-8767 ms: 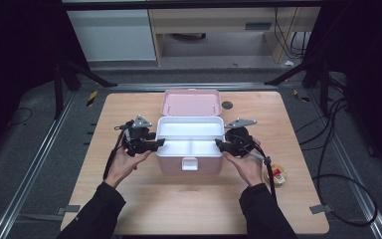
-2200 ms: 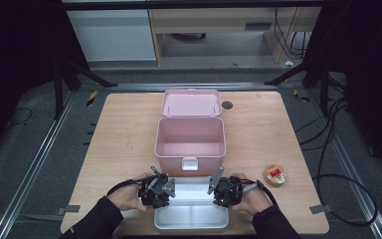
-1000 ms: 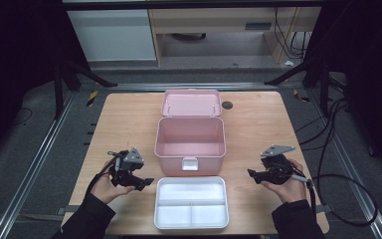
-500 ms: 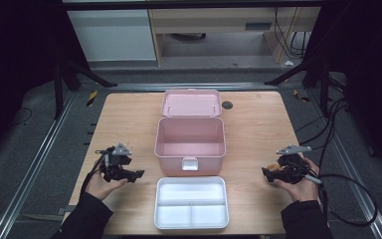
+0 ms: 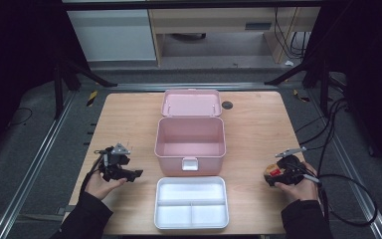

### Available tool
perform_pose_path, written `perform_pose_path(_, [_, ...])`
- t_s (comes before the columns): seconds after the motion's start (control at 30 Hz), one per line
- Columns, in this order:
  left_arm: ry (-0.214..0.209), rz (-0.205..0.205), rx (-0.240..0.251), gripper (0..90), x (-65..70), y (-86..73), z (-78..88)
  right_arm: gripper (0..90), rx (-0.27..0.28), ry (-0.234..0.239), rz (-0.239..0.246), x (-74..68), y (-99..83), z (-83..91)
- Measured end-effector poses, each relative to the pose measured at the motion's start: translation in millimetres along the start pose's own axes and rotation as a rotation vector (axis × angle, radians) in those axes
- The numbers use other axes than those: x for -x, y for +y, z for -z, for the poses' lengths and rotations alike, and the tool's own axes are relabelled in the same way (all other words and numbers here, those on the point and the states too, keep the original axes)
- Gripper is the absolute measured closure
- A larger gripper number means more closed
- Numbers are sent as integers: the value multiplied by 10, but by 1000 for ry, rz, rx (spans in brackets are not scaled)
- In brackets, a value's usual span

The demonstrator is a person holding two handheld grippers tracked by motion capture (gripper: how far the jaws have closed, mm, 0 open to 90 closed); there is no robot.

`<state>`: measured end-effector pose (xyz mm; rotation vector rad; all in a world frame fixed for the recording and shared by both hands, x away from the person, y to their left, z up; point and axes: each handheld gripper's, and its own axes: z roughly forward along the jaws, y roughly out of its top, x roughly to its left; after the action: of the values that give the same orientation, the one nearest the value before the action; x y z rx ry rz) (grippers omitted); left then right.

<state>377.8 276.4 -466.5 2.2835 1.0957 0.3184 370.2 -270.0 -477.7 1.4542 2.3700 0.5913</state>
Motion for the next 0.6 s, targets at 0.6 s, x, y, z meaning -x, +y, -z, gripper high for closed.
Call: perform_pose_path(0.6, [-1,-3,-7,263,-24,-3,-9,194,-121,37,3,46,24,-138])
